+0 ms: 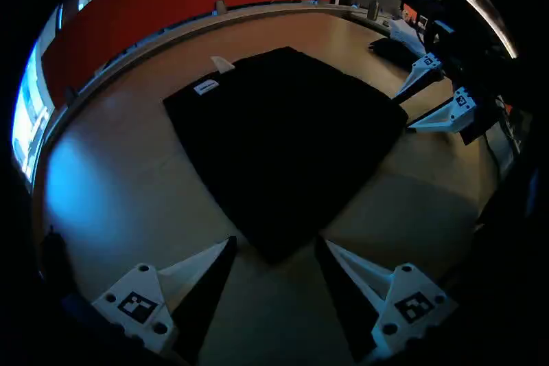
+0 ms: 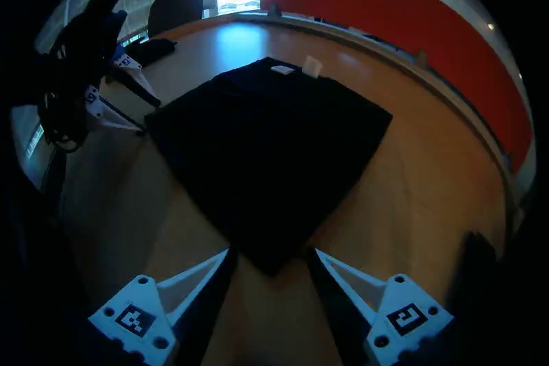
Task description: Fold towel
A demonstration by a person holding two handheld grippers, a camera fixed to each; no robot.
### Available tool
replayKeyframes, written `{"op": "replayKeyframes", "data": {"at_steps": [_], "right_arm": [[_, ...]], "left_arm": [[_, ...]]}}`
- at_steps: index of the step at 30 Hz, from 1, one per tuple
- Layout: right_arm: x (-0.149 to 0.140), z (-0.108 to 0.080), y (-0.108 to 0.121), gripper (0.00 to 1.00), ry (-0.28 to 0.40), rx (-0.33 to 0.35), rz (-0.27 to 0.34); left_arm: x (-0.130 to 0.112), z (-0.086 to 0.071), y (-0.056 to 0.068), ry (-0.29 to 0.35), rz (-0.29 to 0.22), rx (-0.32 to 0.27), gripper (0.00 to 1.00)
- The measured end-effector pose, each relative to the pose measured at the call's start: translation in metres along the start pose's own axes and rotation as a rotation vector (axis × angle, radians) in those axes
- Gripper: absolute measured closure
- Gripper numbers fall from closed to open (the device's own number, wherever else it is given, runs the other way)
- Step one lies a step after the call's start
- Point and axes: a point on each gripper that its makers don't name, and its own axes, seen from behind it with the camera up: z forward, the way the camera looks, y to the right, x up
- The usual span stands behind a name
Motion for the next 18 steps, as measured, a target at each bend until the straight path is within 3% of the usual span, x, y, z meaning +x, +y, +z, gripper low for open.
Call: {"op": "replayKeyframes", "data": {"at_steps": [18], "right_arm": [[0.001,-0.0002,-0.0035,0.44,0.002,0.01,0.003]], "left_arm": [[0.0013,0.0005,0.0012,-0.006,-0.018,0.022,0.36]]}}
